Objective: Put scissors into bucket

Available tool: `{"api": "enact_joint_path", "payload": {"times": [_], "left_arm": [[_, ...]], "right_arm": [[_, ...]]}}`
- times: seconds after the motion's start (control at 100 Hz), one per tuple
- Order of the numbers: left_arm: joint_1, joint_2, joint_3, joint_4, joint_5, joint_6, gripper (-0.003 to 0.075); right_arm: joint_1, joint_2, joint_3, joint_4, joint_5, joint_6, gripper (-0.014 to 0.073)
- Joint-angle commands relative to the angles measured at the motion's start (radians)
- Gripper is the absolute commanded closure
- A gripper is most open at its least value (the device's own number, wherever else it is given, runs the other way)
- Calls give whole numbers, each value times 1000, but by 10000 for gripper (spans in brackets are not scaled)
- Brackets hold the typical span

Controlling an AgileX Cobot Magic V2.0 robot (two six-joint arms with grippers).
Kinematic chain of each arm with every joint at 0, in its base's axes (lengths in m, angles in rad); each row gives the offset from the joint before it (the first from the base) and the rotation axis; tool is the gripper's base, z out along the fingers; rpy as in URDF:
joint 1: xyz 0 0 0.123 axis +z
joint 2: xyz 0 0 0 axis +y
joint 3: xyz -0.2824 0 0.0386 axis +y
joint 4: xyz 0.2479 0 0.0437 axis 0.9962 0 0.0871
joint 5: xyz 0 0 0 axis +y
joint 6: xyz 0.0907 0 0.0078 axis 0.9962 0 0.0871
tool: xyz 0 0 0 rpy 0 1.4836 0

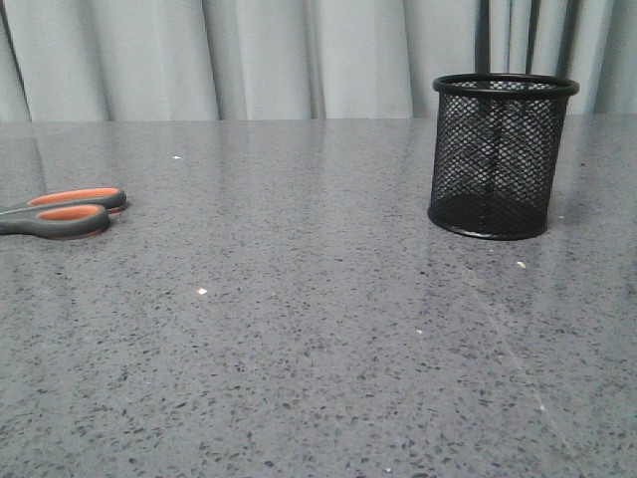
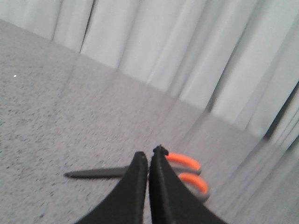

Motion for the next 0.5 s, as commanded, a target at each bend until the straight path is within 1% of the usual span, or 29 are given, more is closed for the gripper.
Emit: {"api": "enact_joint_path", "payload": {"times": [0.0,0.09,0.16,0.21,0.27,0.35,0.39,0.46,0.49], "left_arm": [[0,-26,37,-212,-188,-7,739],[-2,-26,31,-330,-198,-7,739],[-2,-26,20,-363,-195,-7,739],[-2,-26,0,-356,-148,-7,739],[-2,-23,-43,-321,-64,-6,740],[-9,5,-112,-211,79,7,740],[-18,30,-153,-161,130,27,739],[-40,79,-223,-115,205,101,739],[-52,103,-251,-111,230,160,739]], "right_arm": [[-6,-23,5,142,-169,-2,638],[-6,-23,3,311,-222,4,638],[-6,-23,-12,340,-230,4,638],[-4,-21,-42,340,-196,4,638],[0,-19,-88,316,-121,4,638],[14,4,-174,218,-24,4,638],[26,26,-214,172,22,4,638],[52,71,-296,90,102,4,638],[65,92,-335,66,130,2,638]]}}
